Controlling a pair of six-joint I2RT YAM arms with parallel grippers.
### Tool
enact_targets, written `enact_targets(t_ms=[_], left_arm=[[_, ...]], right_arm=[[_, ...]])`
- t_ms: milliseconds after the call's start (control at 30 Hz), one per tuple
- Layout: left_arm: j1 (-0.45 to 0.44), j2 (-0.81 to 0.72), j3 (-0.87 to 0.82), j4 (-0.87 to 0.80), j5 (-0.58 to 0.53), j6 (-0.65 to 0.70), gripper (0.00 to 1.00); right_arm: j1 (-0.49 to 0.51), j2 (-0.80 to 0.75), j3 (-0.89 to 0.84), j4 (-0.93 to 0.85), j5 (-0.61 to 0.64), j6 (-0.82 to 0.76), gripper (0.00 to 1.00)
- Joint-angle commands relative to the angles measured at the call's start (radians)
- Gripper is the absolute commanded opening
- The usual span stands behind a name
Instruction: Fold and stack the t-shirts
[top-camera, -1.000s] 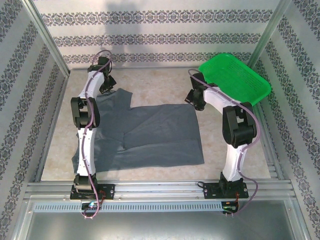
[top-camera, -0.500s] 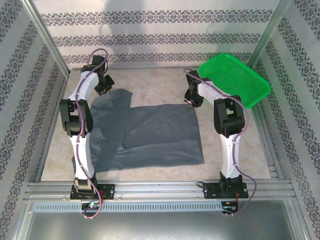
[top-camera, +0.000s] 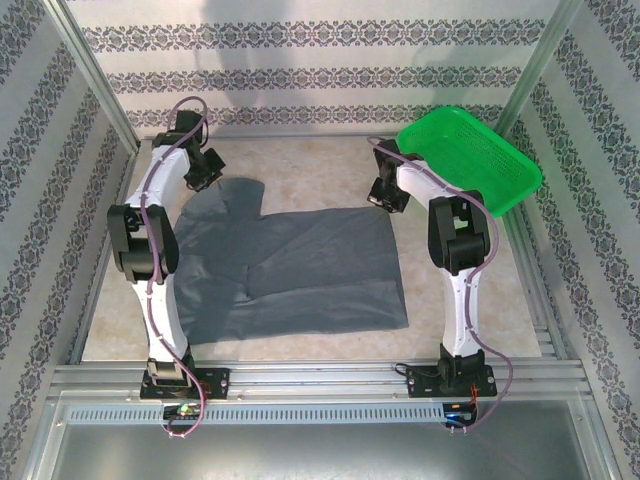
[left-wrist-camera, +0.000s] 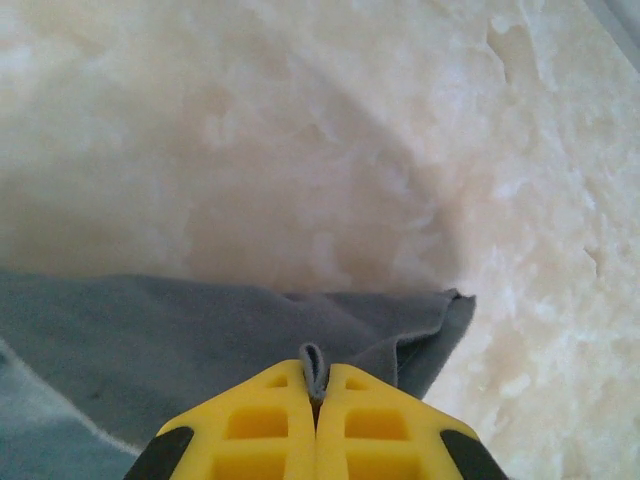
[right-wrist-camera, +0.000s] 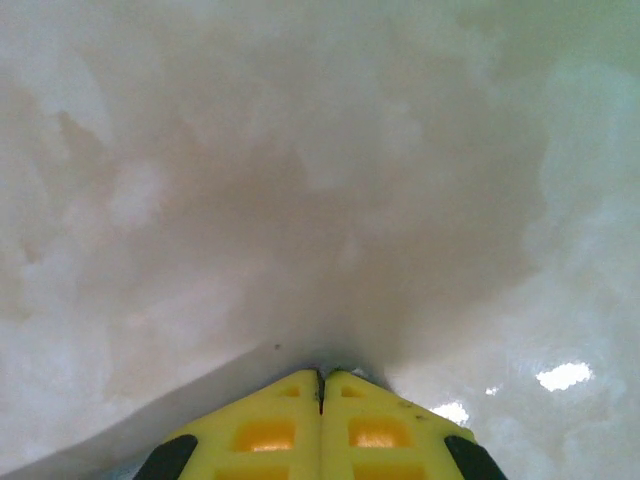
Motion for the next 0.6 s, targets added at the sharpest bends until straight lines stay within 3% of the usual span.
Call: enact_targets(t_ms=[0, 300, 567], left_arm=[[0.021, -0.16, -0.116, -0.002, 0.016, -0.024, 0.0], [0.039, -0.577, -0.507, -0.042, -0.08, -0.044, 0.0], [0.101, -0.931, -0.702, -0.171, -0.198, -0.086, 0.0]], right_arm=[[-0.005, -0.096, -0.006, 0.019, -0.043, -0.062, 0.0], [0.001, -0.312, -0.233, 0.035, -0.094, -0.084, 0.0], [0.01, -0.514, -0.483, 0.041, -0.104, -0.098, 0.0]])
